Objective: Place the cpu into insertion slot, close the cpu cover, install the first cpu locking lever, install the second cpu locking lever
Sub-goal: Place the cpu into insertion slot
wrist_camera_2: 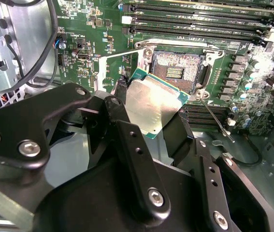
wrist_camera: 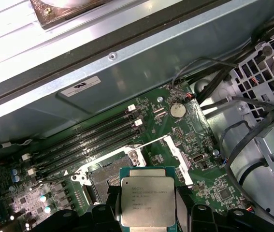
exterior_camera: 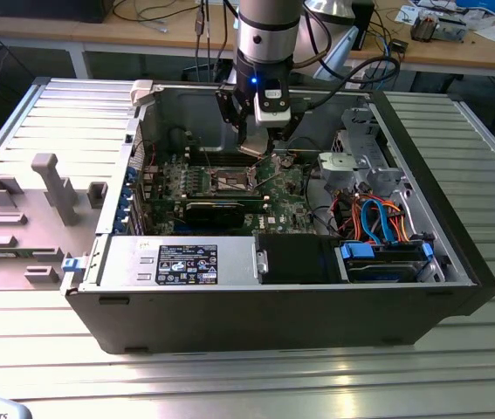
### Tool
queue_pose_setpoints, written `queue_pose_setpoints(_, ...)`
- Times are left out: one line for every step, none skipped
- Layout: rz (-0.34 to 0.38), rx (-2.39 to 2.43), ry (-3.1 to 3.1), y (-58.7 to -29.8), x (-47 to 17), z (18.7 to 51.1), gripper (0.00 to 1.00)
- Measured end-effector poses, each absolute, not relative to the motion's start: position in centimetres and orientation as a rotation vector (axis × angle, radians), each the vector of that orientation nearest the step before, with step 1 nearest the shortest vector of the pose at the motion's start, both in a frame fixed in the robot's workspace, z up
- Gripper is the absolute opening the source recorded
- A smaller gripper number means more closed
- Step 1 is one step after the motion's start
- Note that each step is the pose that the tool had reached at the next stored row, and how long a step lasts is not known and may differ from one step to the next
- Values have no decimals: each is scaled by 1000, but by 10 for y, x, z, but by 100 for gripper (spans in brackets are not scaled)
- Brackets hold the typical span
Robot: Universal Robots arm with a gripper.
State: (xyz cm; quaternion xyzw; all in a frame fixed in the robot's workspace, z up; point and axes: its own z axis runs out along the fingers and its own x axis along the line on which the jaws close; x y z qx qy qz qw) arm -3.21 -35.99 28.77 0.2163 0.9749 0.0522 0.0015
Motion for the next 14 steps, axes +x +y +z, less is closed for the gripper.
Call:
queue_pose_setpoints(164,680,3060,-360,-32,288,54)
queue_pose_setpoints(164,680,3060,-360,-32,288,54)
queue_pose_setpoints(164,681,3059,-360,-32,288,54)
queue_pose_setpoints(164,681,3059,-360,-32,288,54)
queue_pose_setpoints(164,682,3059,-360,-32,288,54)
queue_pose_setpoints(164,683,3059,-360,-32,288,54)
queue_pose_setpoints(164,684,3059,-360,-32,288,54)
queue_pose_setpoints(164,685,3058,-360,-32,288,54)
queue_pose_setpoints(164,686,3058,-360,-32,287,54)
queue_pose_setpoints(164,687,3058,-360,-32,287,54)
queue_pose_setpoints(164,689,3057,-360,-32,287,54)
queue_pose_setpoints(164,690,3057,-360,-32,287,54)
queue_pose_setpoints(164,691,3057,-360,-32,287,54)
queue_pose_setpoints(164,693,3056,-360,-32,287,54)
